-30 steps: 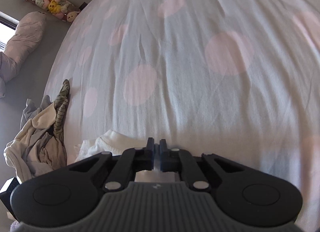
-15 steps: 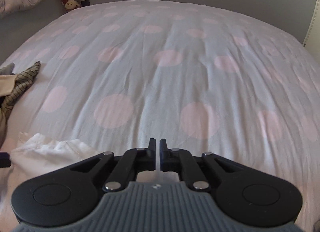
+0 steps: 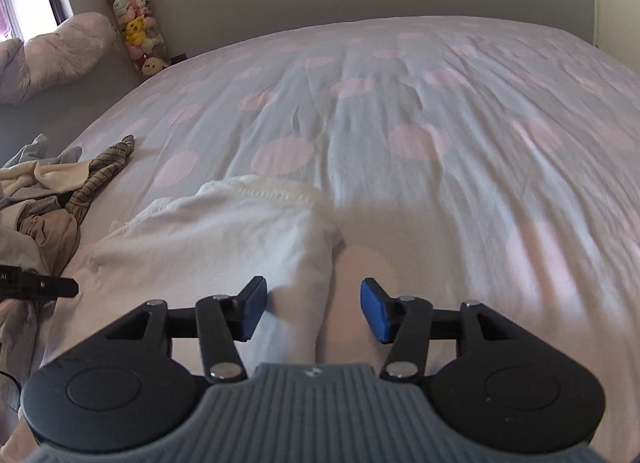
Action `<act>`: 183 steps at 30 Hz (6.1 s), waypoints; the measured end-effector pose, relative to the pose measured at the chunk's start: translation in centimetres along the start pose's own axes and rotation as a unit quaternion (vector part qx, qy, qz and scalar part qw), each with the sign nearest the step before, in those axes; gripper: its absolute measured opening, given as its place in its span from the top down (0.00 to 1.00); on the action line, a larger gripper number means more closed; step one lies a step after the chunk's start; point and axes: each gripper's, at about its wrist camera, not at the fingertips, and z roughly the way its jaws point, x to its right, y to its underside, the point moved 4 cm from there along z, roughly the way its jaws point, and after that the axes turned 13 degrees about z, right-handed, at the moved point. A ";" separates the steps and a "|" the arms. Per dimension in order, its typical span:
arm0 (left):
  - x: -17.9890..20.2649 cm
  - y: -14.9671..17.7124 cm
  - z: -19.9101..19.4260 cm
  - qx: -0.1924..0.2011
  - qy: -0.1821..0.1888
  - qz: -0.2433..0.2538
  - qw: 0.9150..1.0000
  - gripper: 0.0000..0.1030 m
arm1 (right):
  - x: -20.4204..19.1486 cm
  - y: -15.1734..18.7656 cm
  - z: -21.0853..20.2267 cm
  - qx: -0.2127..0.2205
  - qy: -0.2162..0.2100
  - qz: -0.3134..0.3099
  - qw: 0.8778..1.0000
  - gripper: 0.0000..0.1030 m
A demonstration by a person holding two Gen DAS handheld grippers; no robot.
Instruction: Fold clothes
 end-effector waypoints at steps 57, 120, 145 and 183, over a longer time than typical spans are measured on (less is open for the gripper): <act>19.2 -1.6 -14.4 0.246 0.056 0.167 0.953 0.85 | -0.2 -1.7 -18.6 0.176 -0.217 0.077 0.957 0.85; 57.7 -5.0 22.5 -0.055 0.242 0.265 0.932 0.84 | 44.3 -15.9 -21.3 -0.020 0.171 0.061 0.983 0.85; 59.4 -6.8 18.9 0.021 0.158 0.332 0.929 0.71 | 43.7 -14.9 -27.0 0.053 0.171 0.091 0.980 0.90; 65.4 0.8 21.9 -0.060 0.153 0.436 0.885 0.89 | 43.5 -6.2 -23.9 -0.022 0.153 0.055 0.986 1.00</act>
